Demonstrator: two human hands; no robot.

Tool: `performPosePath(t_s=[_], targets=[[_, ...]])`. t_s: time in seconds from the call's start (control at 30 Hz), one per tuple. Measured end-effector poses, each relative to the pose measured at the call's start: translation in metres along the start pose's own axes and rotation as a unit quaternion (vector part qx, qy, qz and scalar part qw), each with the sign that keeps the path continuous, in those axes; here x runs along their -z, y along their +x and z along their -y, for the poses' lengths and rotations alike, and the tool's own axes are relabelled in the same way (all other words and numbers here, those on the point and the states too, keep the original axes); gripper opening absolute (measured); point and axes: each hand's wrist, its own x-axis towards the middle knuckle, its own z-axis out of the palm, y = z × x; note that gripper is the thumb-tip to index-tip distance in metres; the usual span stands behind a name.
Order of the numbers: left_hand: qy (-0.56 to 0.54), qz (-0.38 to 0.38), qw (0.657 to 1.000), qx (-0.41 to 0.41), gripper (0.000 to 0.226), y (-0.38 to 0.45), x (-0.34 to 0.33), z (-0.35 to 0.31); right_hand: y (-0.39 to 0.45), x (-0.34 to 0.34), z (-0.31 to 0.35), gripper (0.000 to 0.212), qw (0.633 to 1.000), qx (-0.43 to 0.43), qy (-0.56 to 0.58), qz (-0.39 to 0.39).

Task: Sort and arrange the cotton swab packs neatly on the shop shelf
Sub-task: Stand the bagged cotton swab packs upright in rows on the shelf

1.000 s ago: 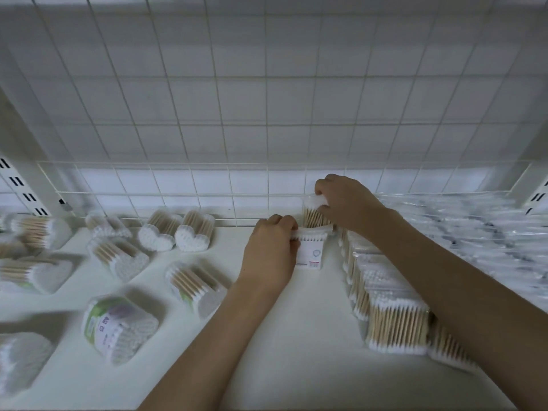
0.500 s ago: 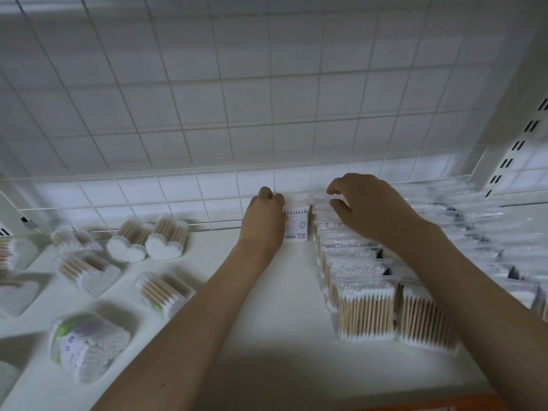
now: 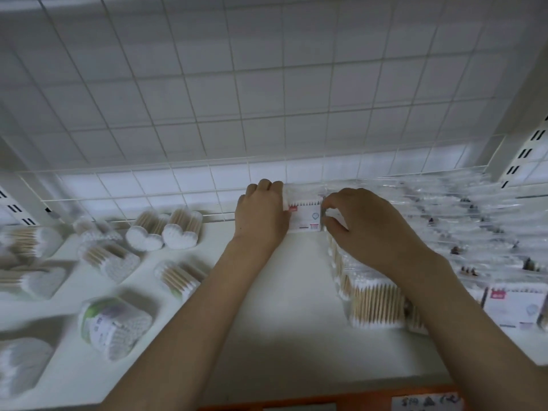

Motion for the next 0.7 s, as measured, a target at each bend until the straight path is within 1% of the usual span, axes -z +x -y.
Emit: performPosePath(t_s=[0.13,0.27,0.33,0.4,0.53,0.6,0.7], targets=[[0.011,-0.012,1.0,0.016,0.036,-0.037,0.029,0.023,-0.01,-0.014,0.033,0.033,1.0,0.015,-0.004,-0.006],[0.007,-0.022,0.998,0.058,0.037,-0.087,0.061,0.058,-0.024,-0.031,0.08,0.032,0.999,0.037,0.006,-0.007],[0.008,-0.035,0.996,0.081,0.036,-0.116,0.075,0.083,-0.033,-0.042,0.109,0.032,0.999,0.043,0.033,-0.001],[0.012,-0.042,0.994,0.103,0.034,-0.144,0.088,0.11,-0.042,-0.054,0.14,0.03,0.997,0.041,0.068,0.0],[0.024,-0.044,0.991,0.127,0.035,-0.195,0.116,0.175,-0.056,-0.075,0.213,0.027,0.995,0.036,0.094,-0.012],[0.02,-0.052,0.99,0.129,0.034,-0.219,0.133,0.208,-0.062,-0.082,0.251,0.026,0.994,0.028,0.106,-0.02],[-0.001,-0.085,0.988,0.126,0.03,-0.258,0.159,0.263,-0.073,-0.09,0.313,0.023,0.989,0.028,0.141,-0.029]])
